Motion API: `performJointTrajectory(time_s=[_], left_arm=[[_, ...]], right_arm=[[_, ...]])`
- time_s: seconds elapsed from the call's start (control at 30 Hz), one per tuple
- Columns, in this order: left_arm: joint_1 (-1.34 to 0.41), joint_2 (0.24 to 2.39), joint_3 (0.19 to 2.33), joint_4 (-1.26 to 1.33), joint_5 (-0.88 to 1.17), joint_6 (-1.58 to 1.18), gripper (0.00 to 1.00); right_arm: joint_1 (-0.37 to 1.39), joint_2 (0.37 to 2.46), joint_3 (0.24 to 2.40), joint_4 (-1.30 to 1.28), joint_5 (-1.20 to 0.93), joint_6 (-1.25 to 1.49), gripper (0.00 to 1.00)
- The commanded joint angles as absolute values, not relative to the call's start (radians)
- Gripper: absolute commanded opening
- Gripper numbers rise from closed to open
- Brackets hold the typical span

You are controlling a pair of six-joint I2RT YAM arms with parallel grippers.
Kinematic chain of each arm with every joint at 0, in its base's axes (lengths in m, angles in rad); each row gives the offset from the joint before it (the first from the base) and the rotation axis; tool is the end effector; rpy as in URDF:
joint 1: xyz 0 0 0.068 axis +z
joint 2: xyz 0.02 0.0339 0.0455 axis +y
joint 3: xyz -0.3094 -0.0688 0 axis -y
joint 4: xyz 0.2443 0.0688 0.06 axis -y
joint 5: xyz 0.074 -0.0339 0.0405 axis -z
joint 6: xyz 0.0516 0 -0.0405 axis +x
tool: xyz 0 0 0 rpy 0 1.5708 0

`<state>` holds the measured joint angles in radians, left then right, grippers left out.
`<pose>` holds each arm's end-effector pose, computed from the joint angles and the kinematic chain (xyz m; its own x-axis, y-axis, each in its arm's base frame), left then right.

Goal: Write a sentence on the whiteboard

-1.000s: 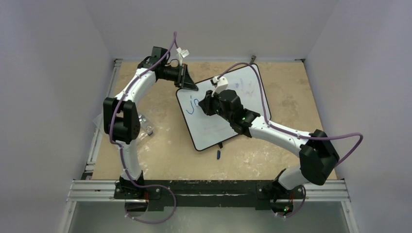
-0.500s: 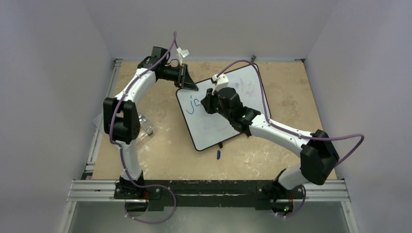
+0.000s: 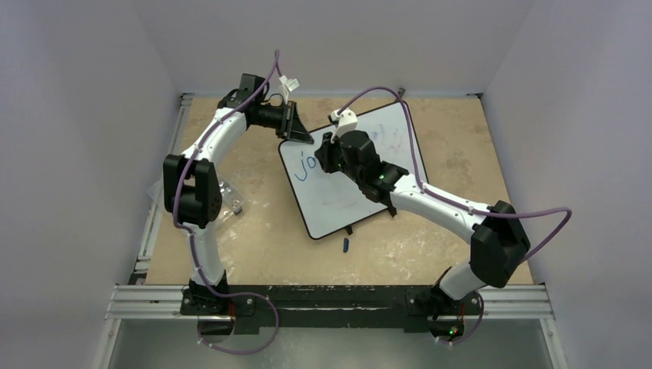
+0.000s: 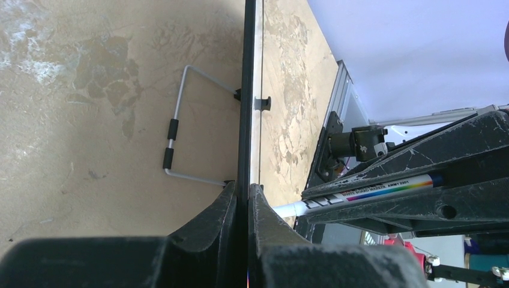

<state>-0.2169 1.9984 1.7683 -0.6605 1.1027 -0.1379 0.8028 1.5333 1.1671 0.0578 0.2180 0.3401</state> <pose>0.4403 -0.1442 0.3221 -0.8407 0.1218 -0.5276 0.5347 0.3398 -0.7737 0.2696 0.2631 0.3535 -0.3853 0.0699 -0.9201 -0.4568 0.8520 0.2560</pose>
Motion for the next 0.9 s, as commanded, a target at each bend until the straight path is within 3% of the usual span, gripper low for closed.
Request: performJointTrajectory(time_s=[0.0, 0.4, 0.87], left_arm=[[-0.230, 1.929, 1.783, -0.650, 1.157, -0.133, 0.00], [-0.230, 1.930, 1.784, -0.645, 1.163, -0.141, 0.00], [-0.233, 1.933, 1.782, -0.642, 1.167, -0.144, 0.00]], right_arm=[[0.796, 1.535, 1.205, 0.053, 0.216, 0.327, 0.00], [0.796, 1.458, 1.218, 0.034, 0.228, 0.318, 0.00], [0.776, 1.505, 1.260, 0.002, 0.273, 0.309, 0.00]])
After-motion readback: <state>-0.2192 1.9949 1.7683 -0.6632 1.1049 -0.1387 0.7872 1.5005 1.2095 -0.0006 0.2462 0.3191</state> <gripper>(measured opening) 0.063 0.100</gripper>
